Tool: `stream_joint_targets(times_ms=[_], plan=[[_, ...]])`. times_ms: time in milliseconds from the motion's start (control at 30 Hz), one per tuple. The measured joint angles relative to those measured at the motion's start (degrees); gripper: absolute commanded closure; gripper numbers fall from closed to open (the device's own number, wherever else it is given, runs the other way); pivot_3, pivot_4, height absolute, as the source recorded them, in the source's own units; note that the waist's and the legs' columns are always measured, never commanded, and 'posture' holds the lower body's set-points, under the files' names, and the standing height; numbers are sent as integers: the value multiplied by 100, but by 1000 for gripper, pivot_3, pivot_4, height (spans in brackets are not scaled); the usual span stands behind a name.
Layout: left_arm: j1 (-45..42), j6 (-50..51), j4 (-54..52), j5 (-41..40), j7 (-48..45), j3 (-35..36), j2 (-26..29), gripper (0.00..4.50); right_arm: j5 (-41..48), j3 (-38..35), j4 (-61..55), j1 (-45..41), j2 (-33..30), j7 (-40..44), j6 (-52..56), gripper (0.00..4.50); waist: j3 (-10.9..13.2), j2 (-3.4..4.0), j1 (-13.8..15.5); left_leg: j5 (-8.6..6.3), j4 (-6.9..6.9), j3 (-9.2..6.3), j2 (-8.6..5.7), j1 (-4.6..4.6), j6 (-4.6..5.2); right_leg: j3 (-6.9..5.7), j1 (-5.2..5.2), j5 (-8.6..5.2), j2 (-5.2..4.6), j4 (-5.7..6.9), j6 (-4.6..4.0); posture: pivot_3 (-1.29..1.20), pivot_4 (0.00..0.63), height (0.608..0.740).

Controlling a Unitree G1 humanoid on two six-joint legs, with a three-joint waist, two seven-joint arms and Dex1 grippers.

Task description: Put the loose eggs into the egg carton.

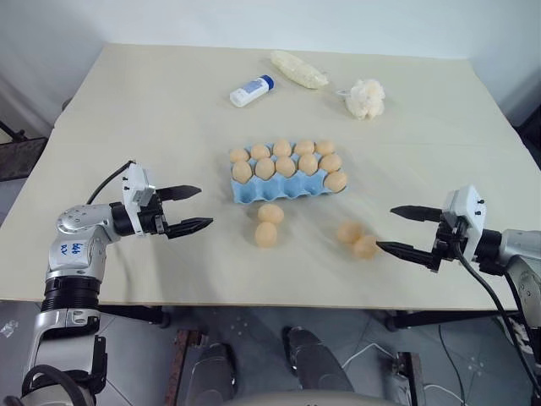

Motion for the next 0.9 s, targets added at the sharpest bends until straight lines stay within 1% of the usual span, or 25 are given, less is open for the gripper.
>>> stream_joint_targets(times_ms=[333, 467, 600, 633, 800, 900], plan=[[-170, -17, 144, 77, 227, -62, -51, 46, 18, -90, -130, 144, 0, -167, 20, 0, 0, 0, 20, -1, -4, -8, 1, 0, -1, -1, -1, 0, 2, -1, -1, 0, 150, 740], [-161, -207, 144, 55, 147, -53, -51, 46, 94, -170, -361, 316, 3, -421, 189, 0, 0, 0, 45, -1, -3, -7, 0, 0, -1, 0, -1, -1, 1, -1, -1, 0, 150, 740], [-90, -304, 159, -19, -108, -35, 13, 46, 380, -608, -1072, 913, 37, -790, 559, 0, 0, 0, 83, -2, -7, -9, 2, -1, -3, -4, -1, -3, 2, -4, -6, 0, 150, 740], [-69, -334, 180, -23, -207, -35, 34, 46, 428, -774, -1348, 1196, 106, -924, 649, 0, 0, 0, 87, -2, -11, -9, 2, -2, -4, -5, -1, -5, 2, -5, -10, 0, 150, 740], [-28, -546, 477, -23, -544, 41, 171, 46, 678, -1137, -2263, 2263, 440, -1535, 1217, 0, -1, -1, 92, -4, -8, -14, 4, -4, -7, -8, -1, -16, 0, -5, -27, 0, 150, 740], [-119, -739, 667, -32, -632, 81, 107, 46, 834, -1224, -2705, 2517, 725, -1868, 1322, 0, -1, -2, 81, -1, -2, -9, 1, -3, -1, 0, 1, -16, -3, -6, -30, 0, 150, 740]])
